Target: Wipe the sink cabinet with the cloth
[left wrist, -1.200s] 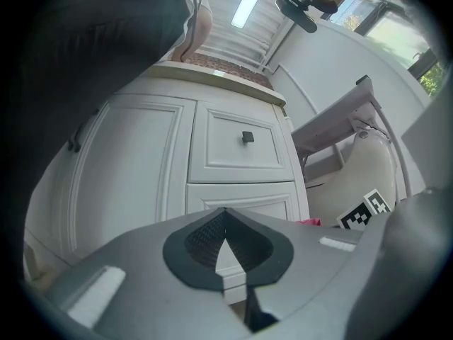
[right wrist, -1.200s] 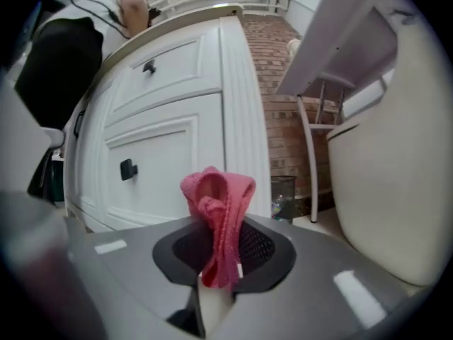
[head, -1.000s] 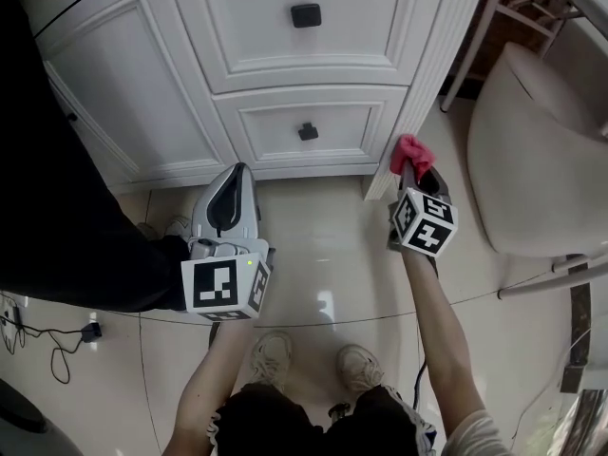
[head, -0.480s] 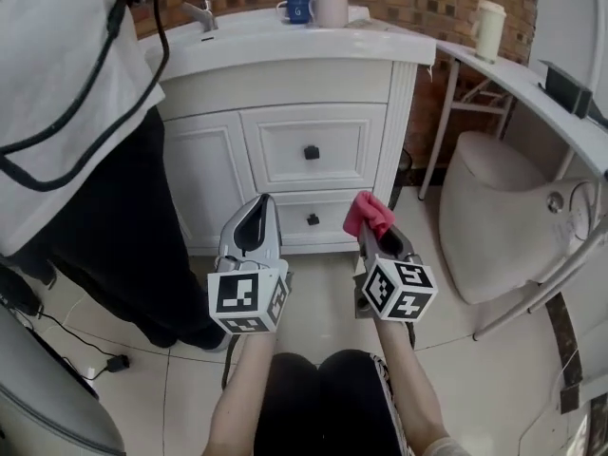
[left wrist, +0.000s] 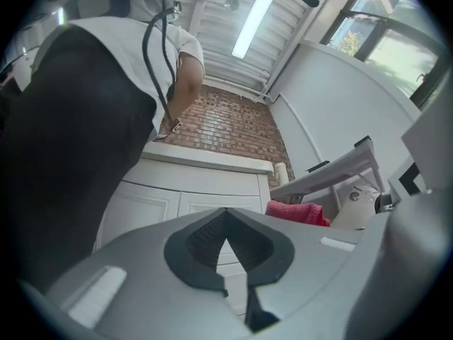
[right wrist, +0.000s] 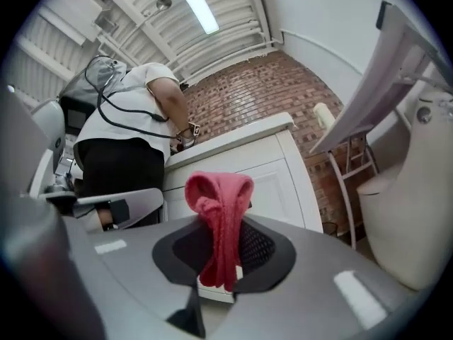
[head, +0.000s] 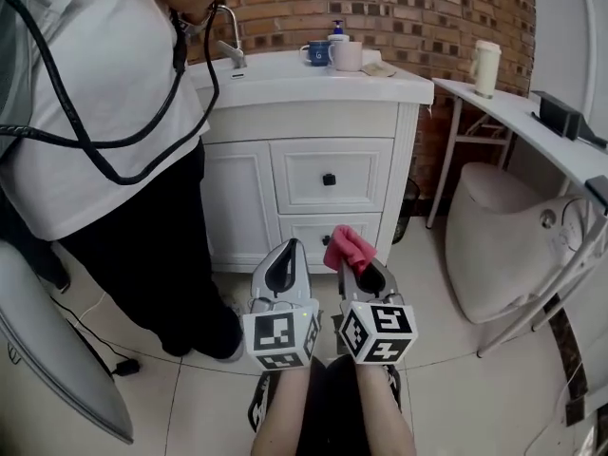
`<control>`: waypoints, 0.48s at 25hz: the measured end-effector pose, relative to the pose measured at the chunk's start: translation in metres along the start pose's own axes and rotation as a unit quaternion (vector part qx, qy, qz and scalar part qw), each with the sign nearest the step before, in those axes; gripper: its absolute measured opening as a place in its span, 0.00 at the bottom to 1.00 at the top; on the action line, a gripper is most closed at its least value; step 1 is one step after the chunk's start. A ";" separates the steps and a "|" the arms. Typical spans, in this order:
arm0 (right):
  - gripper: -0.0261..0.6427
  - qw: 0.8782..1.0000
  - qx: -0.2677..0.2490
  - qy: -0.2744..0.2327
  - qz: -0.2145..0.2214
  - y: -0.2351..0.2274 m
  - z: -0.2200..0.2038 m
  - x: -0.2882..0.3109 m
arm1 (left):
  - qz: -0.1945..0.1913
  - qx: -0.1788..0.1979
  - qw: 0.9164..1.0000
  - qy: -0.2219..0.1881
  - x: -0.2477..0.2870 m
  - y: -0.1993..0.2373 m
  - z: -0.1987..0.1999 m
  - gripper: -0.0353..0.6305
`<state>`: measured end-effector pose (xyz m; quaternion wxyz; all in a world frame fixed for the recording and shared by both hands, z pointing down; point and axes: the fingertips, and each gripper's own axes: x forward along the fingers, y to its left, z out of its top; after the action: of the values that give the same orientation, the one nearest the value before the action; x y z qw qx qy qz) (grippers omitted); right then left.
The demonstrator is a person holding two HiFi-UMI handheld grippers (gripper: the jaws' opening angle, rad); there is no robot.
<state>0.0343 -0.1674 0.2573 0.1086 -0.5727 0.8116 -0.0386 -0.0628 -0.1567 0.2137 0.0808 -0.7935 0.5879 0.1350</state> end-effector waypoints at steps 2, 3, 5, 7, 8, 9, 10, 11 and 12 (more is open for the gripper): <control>0.13 1.000 -0.011 -0.002 0.002 0.002 0.001 0.000 | -0.007 0.005 1.000 -0.001 0.002 -0.002 0.000 0.07; 0.13 1.000 -0.015 -0.005 0.002 0.001 0.002 0.000 | -0.010 0.002 1.000 -0.002 0.003 -0.004 -0.001 0.08; 0.13 1.000 -0.025 -0.010 0.001 0.001 0.005 -0.002 | -0.018 -0.004 1.000 -0.003 0.005 -0.008 -0.002 0.08; 0.13 0.999 -0.033 -0.015 0.002 0.001 0.008 -0.004 | -0.023 -0.003 1.000 -0.003 0.005 -0.012 -0.002 0.08; 0.13 0.999 -0.036 -0.017 0.003 0.001 0.009 -0.004 | -0.024 -0.001 1.000 -0.004 0.005 -0.013 -0.002 0.07; 0.14 0.999 -0.038 -0.020 0.004 0.002 0.010 -0.005 | -0.024 0.001 1.000 -0.005 0.005 -0.013 -0.001 0.07; 0.13 0.999 -0.038 -0.021 0.005 0.002 0.010 -0.005 | -0.023 0.002 1.000 -0.006 0.005 -0.013 -0.001 0.07; 0.13 0.999 -0.038 -0.022 0.005 0.002 0.011 -0.005 | -0.023 0.002 1.000 -0.006 0.005 -0.013 -0.001 0.07; 0.13 0.999 -0.037 -0.023 0.005 0.002 0.011 -0.006 | -0.022 0.003 1.000 -0.006 0.005 -0.013 -0.001 0.07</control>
<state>0.0370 -0.1608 0.2469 0.1059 -0.5728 0.8128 0.0054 -0.0486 -0.1579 0.2121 0.0897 -0.8055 0.5699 0.1358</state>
